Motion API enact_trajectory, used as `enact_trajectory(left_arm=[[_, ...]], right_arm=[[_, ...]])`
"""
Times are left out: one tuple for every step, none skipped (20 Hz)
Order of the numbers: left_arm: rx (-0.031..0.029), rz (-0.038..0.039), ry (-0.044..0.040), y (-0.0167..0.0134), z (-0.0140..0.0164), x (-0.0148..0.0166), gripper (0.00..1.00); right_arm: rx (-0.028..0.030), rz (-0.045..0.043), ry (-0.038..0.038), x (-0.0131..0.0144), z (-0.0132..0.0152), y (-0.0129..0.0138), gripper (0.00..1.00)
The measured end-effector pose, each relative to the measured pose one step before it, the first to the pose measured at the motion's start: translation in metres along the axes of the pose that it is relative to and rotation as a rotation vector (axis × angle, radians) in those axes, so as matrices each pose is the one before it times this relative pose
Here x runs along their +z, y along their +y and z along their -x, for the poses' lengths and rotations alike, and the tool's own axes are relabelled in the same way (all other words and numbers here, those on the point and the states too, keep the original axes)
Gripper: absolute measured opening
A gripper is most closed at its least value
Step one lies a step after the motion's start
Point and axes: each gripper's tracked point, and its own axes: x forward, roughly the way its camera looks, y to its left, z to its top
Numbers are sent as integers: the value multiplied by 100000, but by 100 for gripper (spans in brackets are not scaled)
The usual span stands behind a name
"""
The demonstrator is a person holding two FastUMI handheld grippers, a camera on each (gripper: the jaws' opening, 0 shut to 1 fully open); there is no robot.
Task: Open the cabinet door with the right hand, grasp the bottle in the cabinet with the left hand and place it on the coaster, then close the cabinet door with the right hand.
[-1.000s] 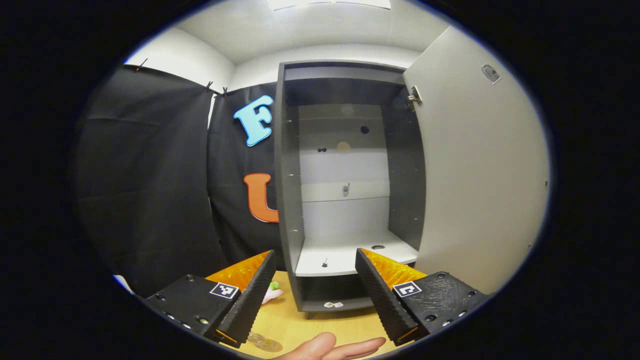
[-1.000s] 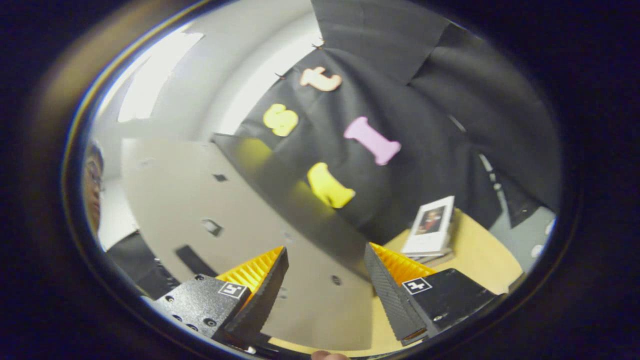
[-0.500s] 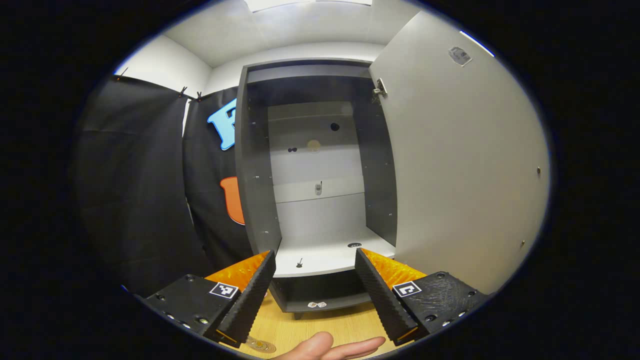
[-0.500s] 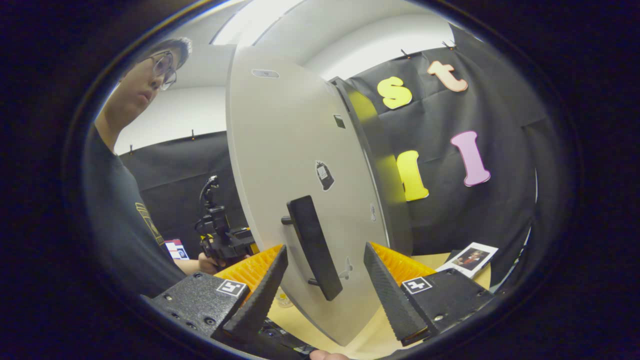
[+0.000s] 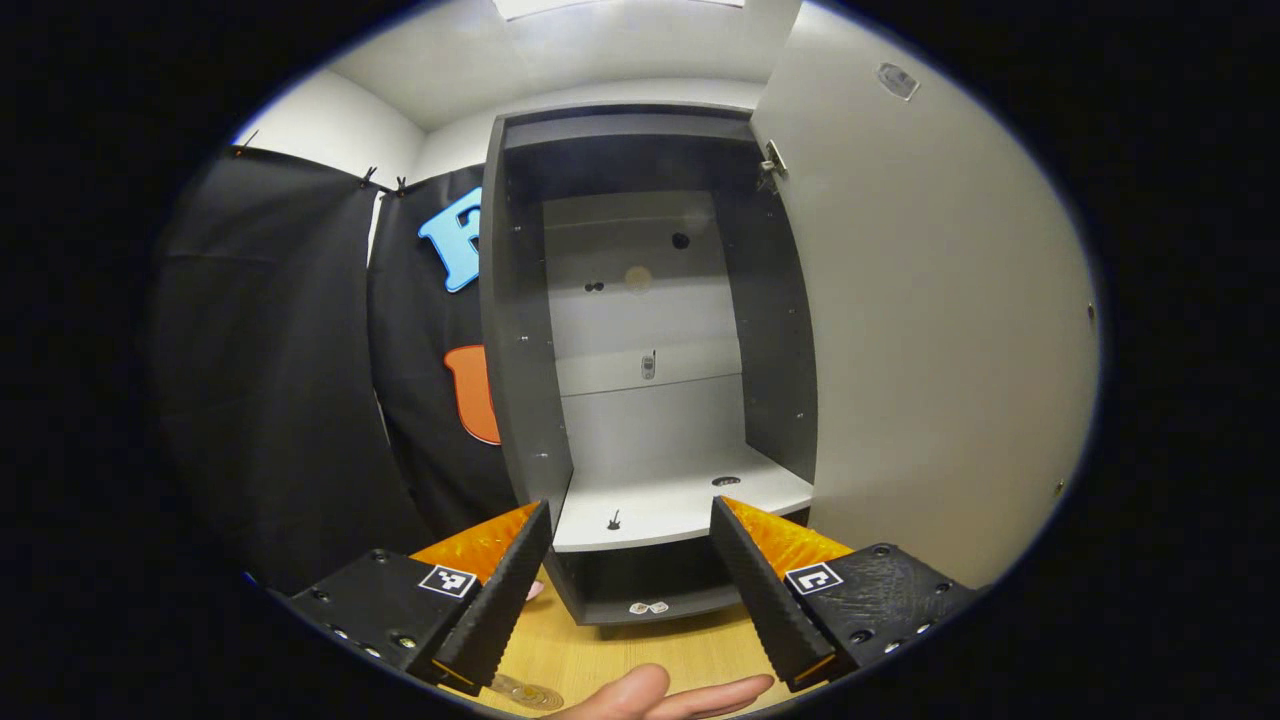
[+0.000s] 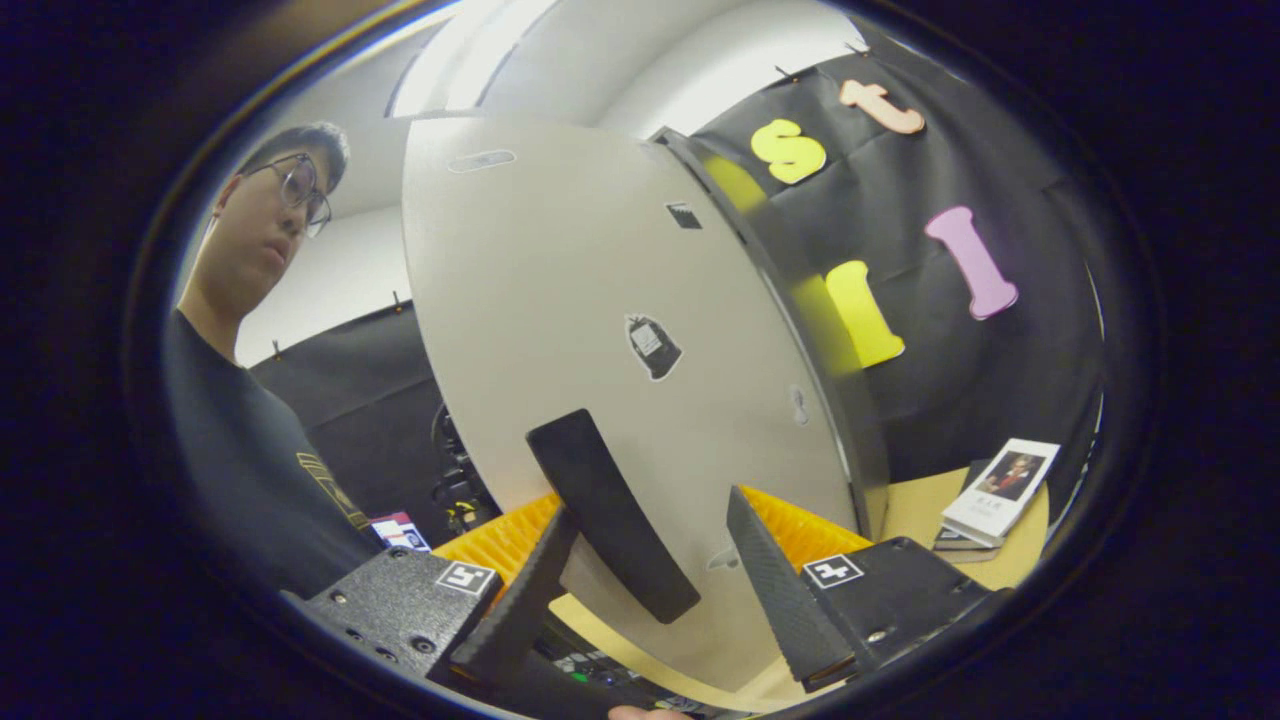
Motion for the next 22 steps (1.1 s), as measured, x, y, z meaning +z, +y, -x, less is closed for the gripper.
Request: enact_trajectory(left_arm=[[1773, -626, 869, 867, -111, -406, 96], [1204, 256, 1118, 713, -225, -426, 96], [532, 1070, 1045, 472, -152, -490, 96], [715, 1180, 1088, 436, -137, -425, 96], [1092, 835, 1019, 784, -36, -322, 96], [1303, 409, 663, 751, -110, -128, 96], [1471, 242, 366, 743, 49, -88, 96], [1204, 247, 92, 711, 0, -20, 96], [1675, -160, 60, 562, 107, -189, 96], [1097, -354, 396, 582, 50, -187, 96], [862, -360, 292, 372, -7, -188, 96], [1199, -288, 33, 425, -36, -98, 96], [409, -160, 418, 270, 41, -307, 96], [425, 186, 354, 276, 8, -170, 96], [580, 374, 237, 349, -56, -143, 96], [712, 274, 405, 259, 22, -182, 96], [869, 11, 328, 362, 96, -120, 96], [518, -11, 191, 250, -16, -150, 96], [626, 64, 169, 273, 23, -58, 96], [644, 234, 36, 337, 78, -48, 96], [705, 241, 80, 344, -57, -90, 96], [792, 205, 194, 351, 21, -81, 96]], right_arm=[[1926, -150, 616, -296, -892, 415, 97], [1504, -152, 1102, -306, -725, 425, 97], [1577, -795, 149, -221, -569, 452, 96], [2654, -1136, 967, -317, -556, 643, 97], [1792, -1182, 848, -312, -635, 461, 97], [977, -763, 686, -218, -517, 93, 96], [924, -537, -177, 32, -519, 213, 97], [313, -25, 256, -8, -495, 45, 96], [-607, 146, -1505, 356, -243, -134, 96], [497, 702, 1074, -138, -451, 166, 96], [669, 187, -163, 39, -355, 62, 96], [928, -137, 673, -154, -352, 135, 96], [793, -528, -53, -81, -334, 14, 96], [511, 122, -120, 47, -460, 100, 96], [52, 905, -60, 118, -365, -45, 96], [-398, 790, 149, -40, -348, 89, 96], [-374, 605, 179, -118, -314, 168, 96], [-337, 875, -173, 36, -440, 96, 96], [-195, 1026, 378, -91, -497, 20, 96], [-468, 782, 159, 11, -453, -67, 96], [-1393, 506, 574, -45, -382, -415, 96], [546, -139, 639, -169, -390, 13, 97]])
